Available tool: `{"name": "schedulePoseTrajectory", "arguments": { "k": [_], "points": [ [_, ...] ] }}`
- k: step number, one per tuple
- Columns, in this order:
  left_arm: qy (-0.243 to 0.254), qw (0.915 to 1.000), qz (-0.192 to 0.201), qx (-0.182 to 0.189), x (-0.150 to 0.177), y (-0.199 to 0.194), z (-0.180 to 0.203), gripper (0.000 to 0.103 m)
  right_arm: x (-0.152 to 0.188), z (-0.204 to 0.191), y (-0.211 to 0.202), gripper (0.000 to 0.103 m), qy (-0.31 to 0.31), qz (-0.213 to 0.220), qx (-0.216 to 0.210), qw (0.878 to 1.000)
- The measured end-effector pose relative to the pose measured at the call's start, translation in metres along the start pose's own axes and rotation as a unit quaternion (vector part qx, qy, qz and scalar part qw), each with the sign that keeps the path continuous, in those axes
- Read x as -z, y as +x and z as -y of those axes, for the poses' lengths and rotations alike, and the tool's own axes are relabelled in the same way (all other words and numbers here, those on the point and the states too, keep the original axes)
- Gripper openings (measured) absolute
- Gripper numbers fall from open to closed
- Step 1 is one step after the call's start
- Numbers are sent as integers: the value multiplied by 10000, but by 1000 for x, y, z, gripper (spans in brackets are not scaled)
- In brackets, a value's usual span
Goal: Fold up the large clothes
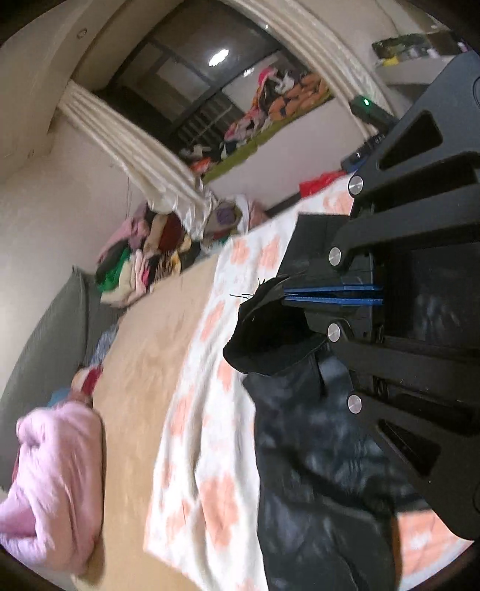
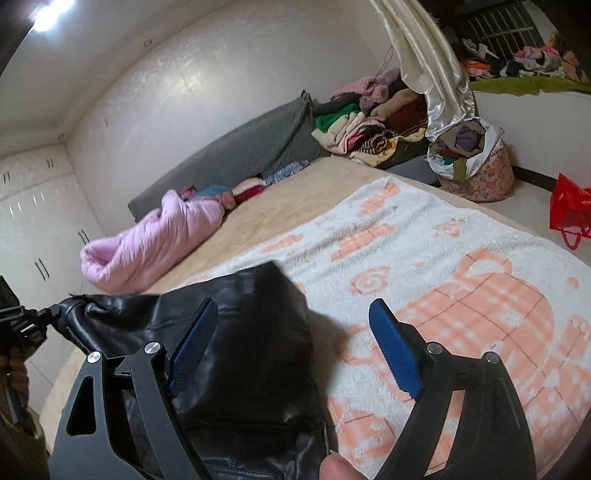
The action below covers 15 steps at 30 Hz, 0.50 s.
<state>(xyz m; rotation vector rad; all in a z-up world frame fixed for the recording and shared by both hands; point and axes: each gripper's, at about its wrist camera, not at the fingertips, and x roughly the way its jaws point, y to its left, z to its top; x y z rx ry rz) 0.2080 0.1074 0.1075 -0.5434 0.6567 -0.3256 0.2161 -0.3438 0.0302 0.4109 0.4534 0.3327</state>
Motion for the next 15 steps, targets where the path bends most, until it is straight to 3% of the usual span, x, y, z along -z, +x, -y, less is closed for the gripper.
{"name": "schedulePoseTrajectory", "arguments": {
  "k": [9, 15],
  "points": [
    [-155, 9943, -337, -1000, 52, 5, -72, 0, 16, 1, 28, 83, -41, -452, 281, 9986],
    [-116, 9899, -506, -1316, 66, 13, -97, 0, 29, -3, 49, 83, -148, -744, 414, 9963]
  ]
}}
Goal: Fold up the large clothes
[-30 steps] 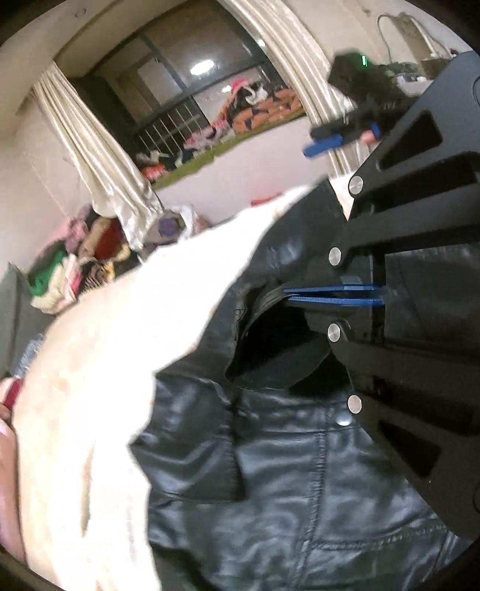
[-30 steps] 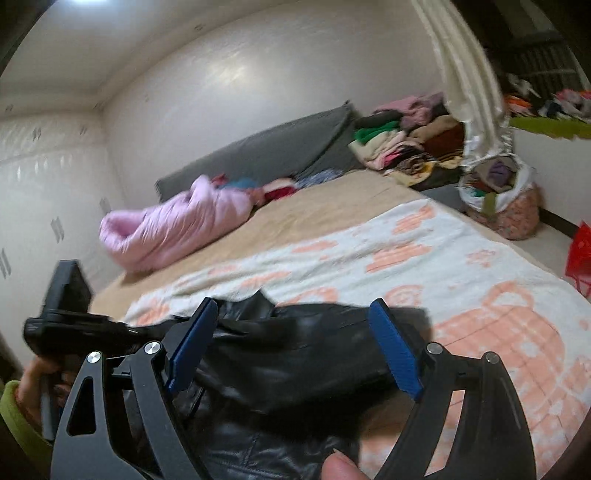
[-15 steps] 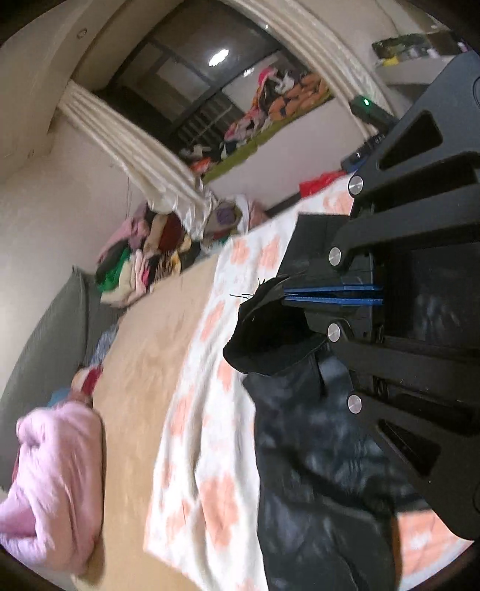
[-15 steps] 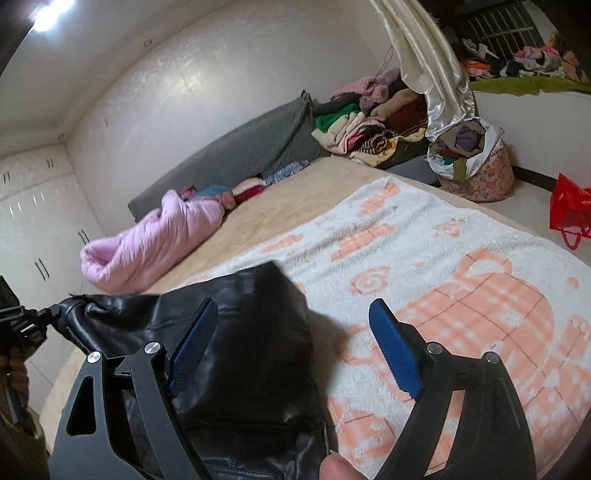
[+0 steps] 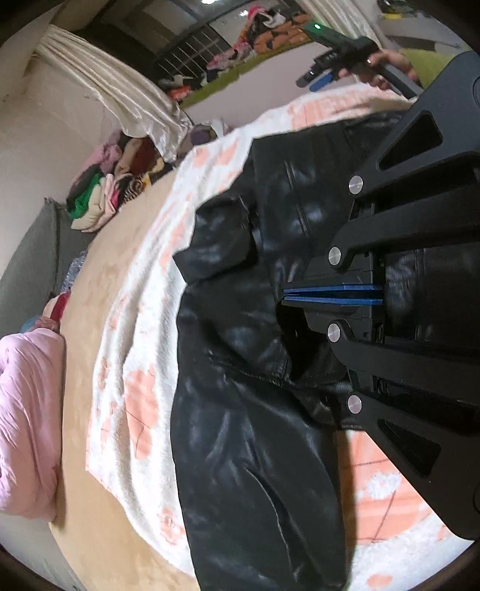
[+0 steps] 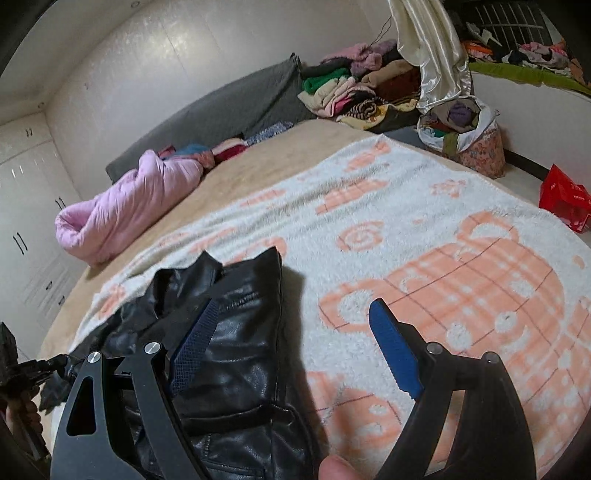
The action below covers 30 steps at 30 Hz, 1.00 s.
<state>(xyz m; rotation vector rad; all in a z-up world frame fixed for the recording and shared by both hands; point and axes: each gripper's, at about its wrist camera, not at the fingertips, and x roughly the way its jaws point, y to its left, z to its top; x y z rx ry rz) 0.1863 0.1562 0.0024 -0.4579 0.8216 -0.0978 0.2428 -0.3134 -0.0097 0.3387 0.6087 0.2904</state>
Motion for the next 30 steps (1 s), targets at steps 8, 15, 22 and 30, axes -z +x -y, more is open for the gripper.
{"name": "schedulePoseTrajectory", "arguments": {
  "k": [8, 15, 22, 30],
  "points": [
    [-69, 9996, -224, -172, 13, 6, -11, 3, 4, -54, 34, 81, -828, -353, -454, 9949],
    [-33, 9982, 334, -491, 5, -28, -4, 23, 20, -87, 84, 72, -1603, -1196, -105, 9797],
    [408, 9991, -16, -75, 8, -4, 46, 37, 38, -70, 117, 70, -1516, -1823, 401, 9706],
    [663, 9925, -903, -493, 46, 70, 38, 38, 38, -61, 120, 72, -1449, -1681, 534, 9736]
  ]
}}
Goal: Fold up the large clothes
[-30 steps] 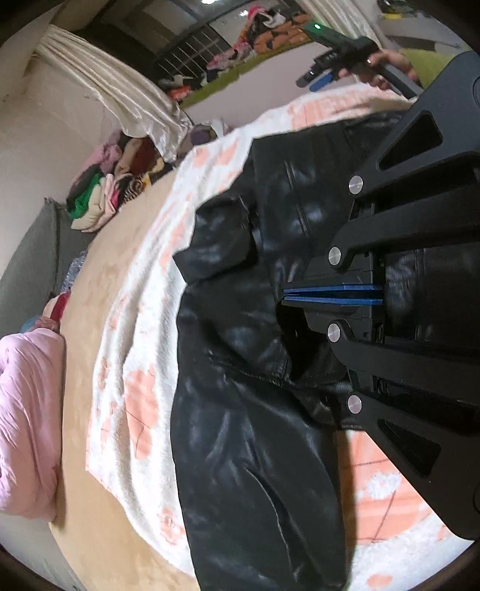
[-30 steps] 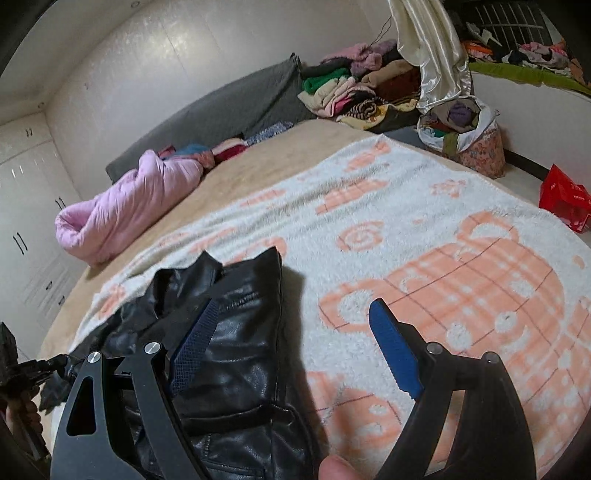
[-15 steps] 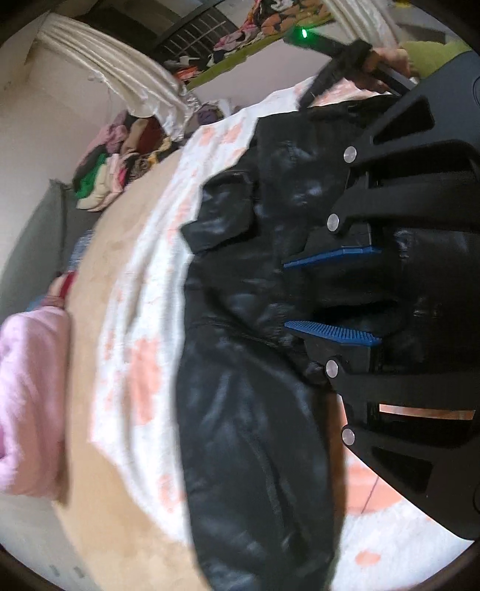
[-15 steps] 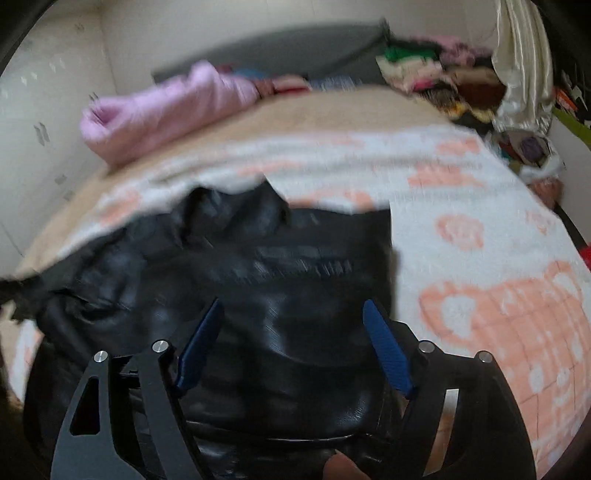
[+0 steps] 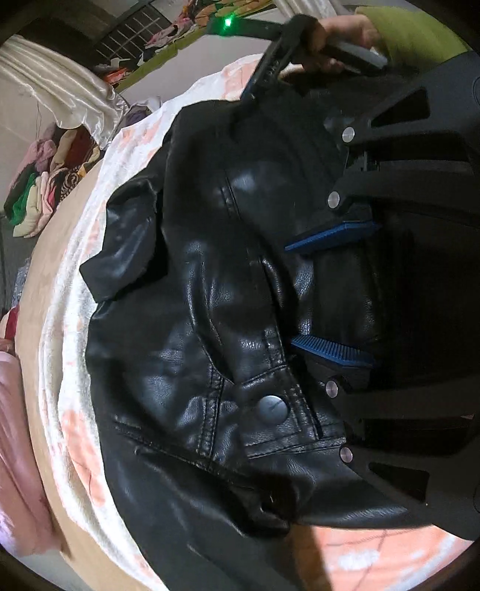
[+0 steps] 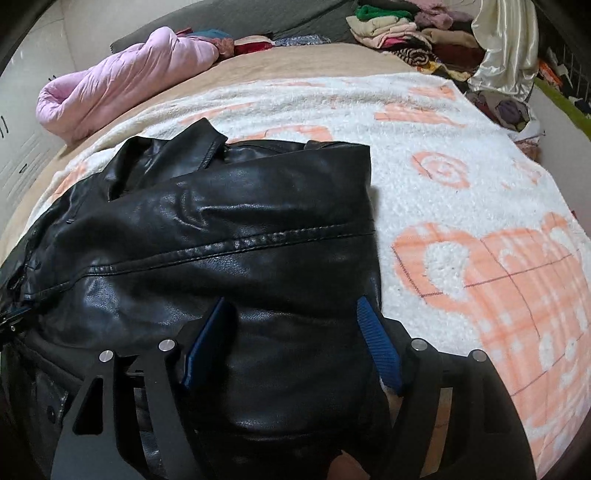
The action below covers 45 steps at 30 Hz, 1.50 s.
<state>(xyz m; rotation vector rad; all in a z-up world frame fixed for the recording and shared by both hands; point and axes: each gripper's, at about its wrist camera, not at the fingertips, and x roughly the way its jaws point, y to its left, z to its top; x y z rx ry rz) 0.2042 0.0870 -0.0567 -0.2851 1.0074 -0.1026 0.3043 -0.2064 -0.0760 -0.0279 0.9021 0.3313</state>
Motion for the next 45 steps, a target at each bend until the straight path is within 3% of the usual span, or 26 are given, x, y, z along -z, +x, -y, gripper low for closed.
{"name": "schedulePoseTrajectory", "arguments": {
  "k": [4, 7, 10, 13, 16, 20, 25, 29, 35, 45],
  "points": [
    [91, 9999, 52, -59, 0, -4, -2, 38, 2, -10, -10, 77, -227, 148, 5, 9996],
    [198, 9997, 54, -91, 3, -7, 0, 40, -5, -18, -32, 78, -302, 544, -352, 9974],
    [212, 9997, 51, -78, 3, -7, 3, 43, -17, -31, -37, 88, -537, 768, -361, 9949],
    [305, 9994, 54, -122, 4, -5, 8, 44, -32, -39, -13, 89, -785, 507, -88, 9956],
    [300, 9995, 45, -91, 2, -5, 8, 44, -31, -46, 27, 92, -813, -200, 210, 9963],
    [312, 9995, 17, -44, 0, -3, 10, 48, -30, -42, 28, 93, -671, -148, 197, 9974],
    [326, 9994, 121, 57, 1, -15, 14, 55, -24, -40, 2, 94, -608, 157, -103, 9980],
    [266, 9992, 161, 238, 2, -24, 17, 73, -15, -49, -35, 96, -536, 402, -612, 9959],
    [315, 9984, 315, 335, 7, -41, 25, 89, -2, -65, -64, 97, -632, 527, -781, 9935],
    [339, 9984, 432, -96, 9, -49, 28, 94, 15, -88, -83, 97, -994, 579, -758, 9905]
  ]
}}
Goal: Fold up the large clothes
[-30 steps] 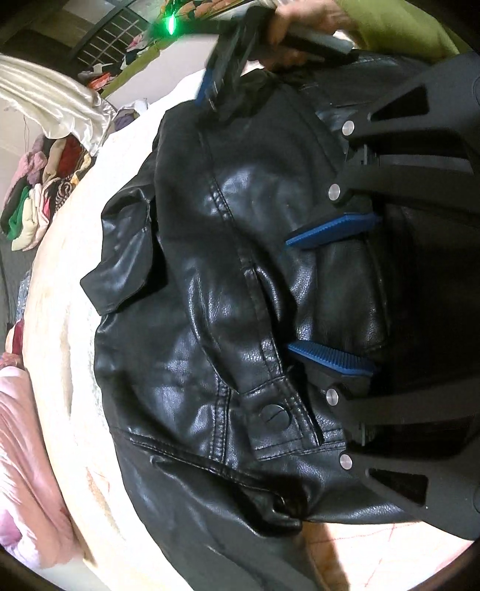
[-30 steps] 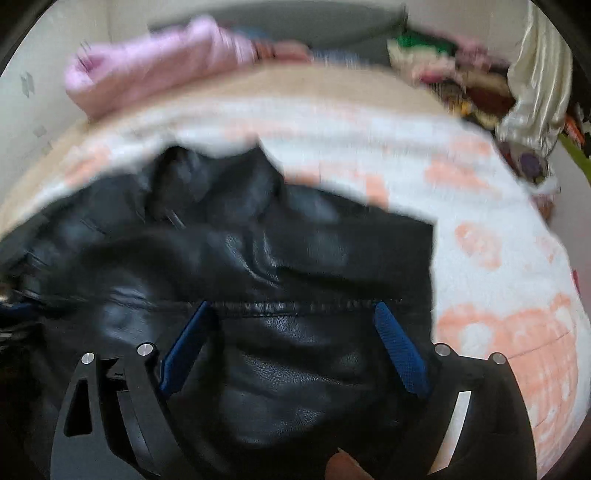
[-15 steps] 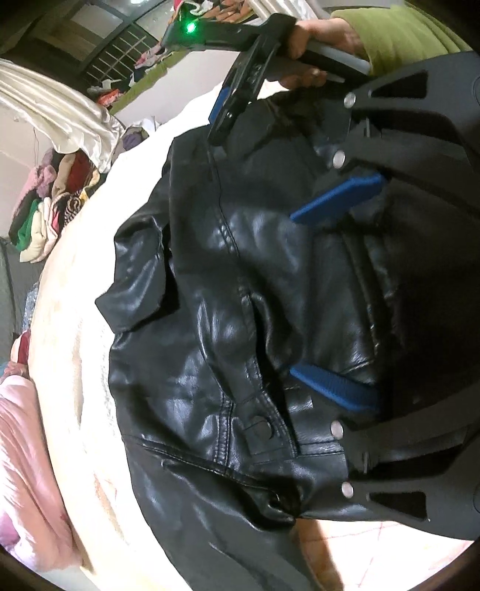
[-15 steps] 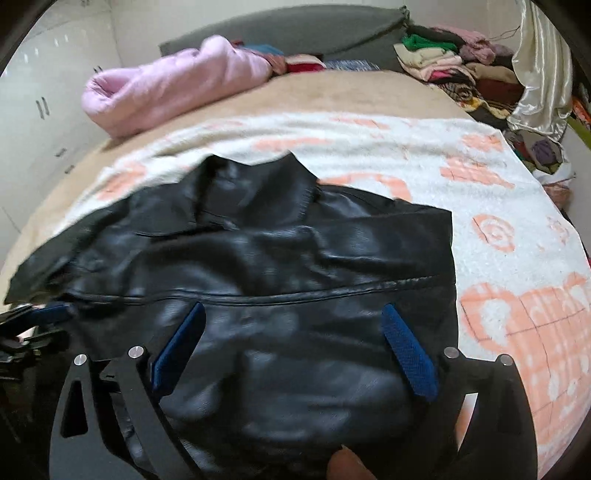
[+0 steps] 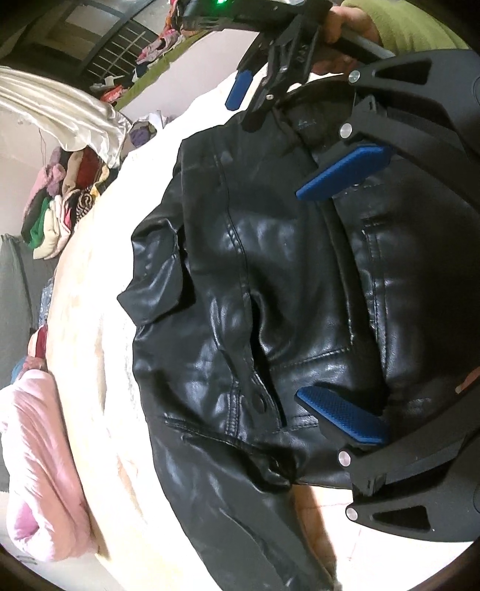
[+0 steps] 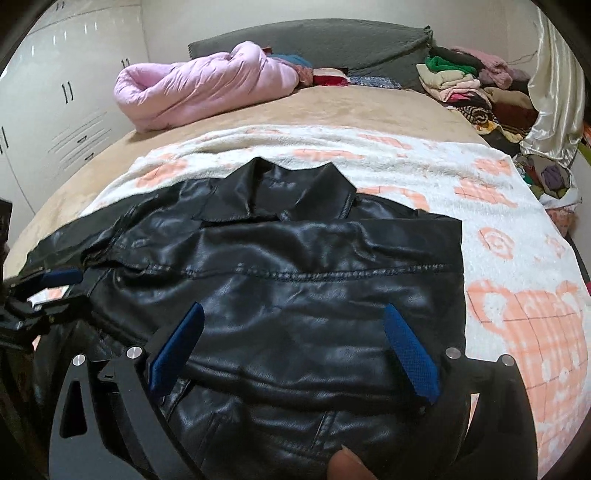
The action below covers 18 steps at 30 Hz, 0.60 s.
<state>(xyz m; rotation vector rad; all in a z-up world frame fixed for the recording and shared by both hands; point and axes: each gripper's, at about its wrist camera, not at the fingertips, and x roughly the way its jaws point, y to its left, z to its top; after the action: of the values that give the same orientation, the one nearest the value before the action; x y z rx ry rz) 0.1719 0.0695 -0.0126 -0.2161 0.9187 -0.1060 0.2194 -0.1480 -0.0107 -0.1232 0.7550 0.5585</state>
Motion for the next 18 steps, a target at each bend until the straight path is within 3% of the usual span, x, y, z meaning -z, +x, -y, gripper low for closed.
{"name": "schedulePoseTrajectory", "arguments": {
  "k": [5, 10, 18],
  "points": [
    [89, 9993, -163, -326, 7, 5, -2, 93, 10, -8, 10, 97, -100, -251, 9, 9996],
    [124, 9972, -391, -632, 17, 23, -9, 94, 27, -12, 36, 97, -3, -810, 146, 9966],
    [-242, 9982, 11, -547, 15, -3, -18, 94, 26, -18, 26, 97, 161, -615, 79, 9979]
  ]
}}
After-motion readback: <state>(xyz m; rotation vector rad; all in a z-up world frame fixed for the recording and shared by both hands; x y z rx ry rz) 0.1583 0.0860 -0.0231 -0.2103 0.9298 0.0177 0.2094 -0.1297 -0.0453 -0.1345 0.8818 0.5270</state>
